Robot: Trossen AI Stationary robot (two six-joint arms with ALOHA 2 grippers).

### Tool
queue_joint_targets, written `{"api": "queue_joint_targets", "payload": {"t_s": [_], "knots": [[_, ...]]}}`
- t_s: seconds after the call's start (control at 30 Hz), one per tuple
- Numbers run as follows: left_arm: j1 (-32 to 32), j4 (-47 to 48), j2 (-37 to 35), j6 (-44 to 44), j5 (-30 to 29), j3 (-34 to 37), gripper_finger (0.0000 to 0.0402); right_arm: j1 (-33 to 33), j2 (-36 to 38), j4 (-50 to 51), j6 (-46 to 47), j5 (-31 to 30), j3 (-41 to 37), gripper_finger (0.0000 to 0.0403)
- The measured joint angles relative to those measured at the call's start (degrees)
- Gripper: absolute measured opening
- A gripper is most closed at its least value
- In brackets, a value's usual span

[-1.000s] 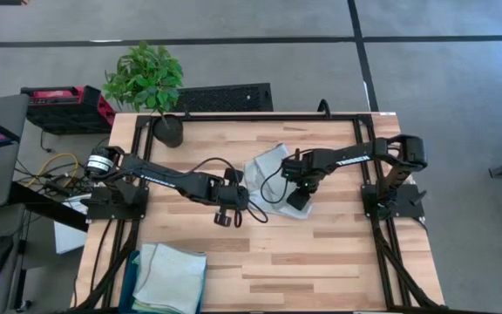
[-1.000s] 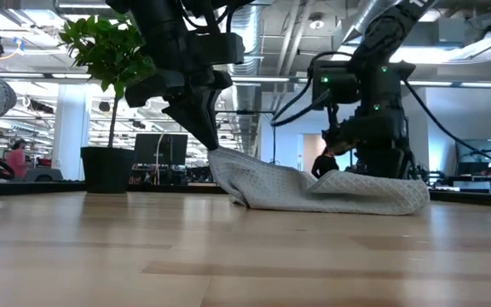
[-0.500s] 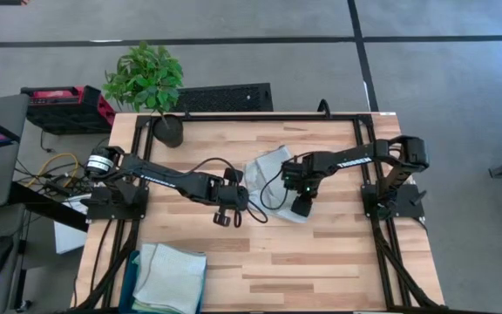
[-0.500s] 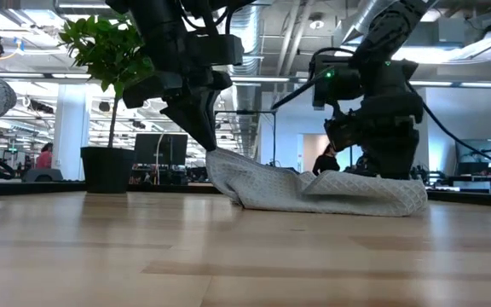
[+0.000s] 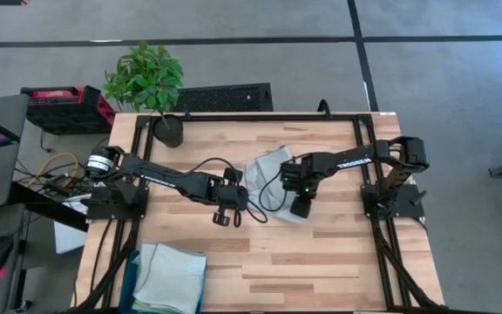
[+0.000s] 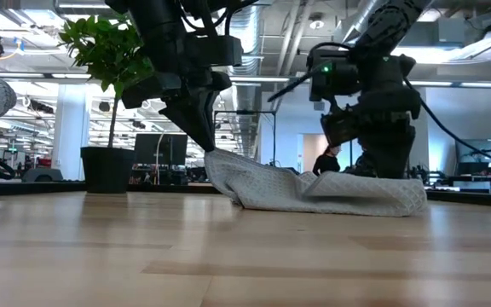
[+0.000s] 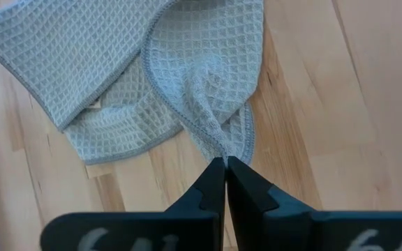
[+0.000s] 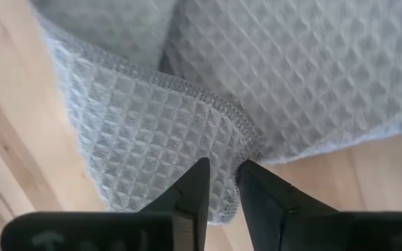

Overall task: Fold microfiber towels
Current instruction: Fold the grey microfiber cloth

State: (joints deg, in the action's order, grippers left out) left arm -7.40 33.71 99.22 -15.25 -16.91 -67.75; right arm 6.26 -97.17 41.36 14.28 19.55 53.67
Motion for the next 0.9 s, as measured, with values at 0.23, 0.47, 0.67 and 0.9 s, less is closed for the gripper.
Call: {"api": "queue_joint_targets", "payload": {"t_s": [0.23,0.47,0.67,0.9], "knots": [[0.00,0.41,0.00,0.04,0.00,0.00,0.0000,-0.85,0.00,-3.95,-2.30,-2.81,0.76,0.0098],[0.00,1.88,0.00,1.42,0.00,0.00,0.0000,-3.68,0.00,-4.81,-2.81,-9.98,0.76,0.0027],[0.00,1.70,0.00,2.91,-2.21,0.00,0.0000,-7.56,0.00,-7.25,-2.06,-15.23,0.76,0.0011],[-0.01,2.04,-2.70,5.47,-4.73,0.02,0.0000,-9.93,0.10,-3.29,0.13,-19.27,3.30,0.0004]]}}
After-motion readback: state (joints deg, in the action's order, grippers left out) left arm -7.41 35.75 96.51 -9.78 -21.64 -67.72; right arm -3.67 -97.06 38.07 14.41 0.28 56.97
